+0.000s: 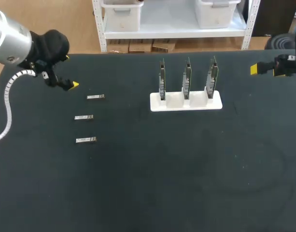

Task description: Pick up the optical module with the left hand, and insert it into the network port with the right hand.

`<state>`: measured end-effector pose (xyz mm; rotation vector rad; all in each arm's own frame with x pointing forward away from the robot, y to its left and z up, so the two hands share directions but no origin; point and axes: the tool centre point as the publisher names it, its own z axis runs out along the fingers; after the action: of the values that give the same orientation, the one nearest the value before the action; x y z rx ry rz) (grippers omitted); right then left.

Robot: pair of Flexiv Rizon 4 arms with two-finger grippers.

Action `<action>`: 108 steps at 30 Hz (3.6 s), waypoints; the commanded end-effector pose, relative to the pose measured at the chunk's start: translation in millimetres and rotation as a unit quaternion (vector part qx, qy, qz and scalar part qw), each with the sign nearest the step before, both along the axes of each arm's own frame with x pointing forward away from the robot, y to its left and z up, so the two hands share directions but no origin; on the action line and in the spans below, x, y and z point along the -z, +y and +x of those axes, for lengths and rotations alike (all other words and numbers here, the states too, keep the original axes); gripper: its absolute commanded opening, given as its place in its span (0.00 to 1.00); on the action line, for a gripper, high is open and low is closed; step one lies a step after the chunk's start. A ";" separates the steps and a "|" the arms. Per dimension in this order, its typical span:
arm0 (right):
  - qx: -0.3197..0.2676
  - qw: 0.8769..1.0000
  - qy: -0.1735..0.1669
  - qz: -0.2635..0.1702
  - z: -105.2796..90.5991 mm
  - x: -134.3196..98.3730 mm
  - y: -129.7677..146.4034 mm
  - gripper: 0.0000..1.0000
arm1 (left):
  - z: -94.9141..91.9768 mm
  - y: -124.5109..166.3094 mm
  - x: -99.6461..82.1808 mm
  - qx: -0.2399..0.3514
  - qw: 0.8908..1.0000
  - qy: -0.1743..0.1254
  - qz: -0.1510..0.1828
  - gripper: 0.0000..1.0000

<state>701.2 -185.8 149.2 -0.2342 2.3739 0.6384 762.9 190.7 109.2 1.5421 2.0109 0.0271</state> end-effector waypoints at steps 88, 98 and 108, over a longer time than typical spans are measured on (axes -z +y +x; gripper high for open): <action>0.002 1.000 0.000 -0.002 -1.1 -0.7 0.9 1.00 | 31.1 -24.3 110.6 0.037 0.969 0.118 0.216 1.00; 0.002 1.000 0.000 -0.002 -1.1 -0.7 0.9 1.00 | 35.8 -25.9 114.2 0.040 0.966 0.127 0.221 1.00; 0.002 1.000 0.000 -0.002 -1.1 -0.7 0.9 1.00 | 40.7 -26.1 120.6 0.041 0.960 0.160 0.226 1.00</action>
<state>701.1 -185.8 149.3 -0.2342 2.3739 0.6385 792.9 167.0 -9.5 2.0068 2.2821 0.2524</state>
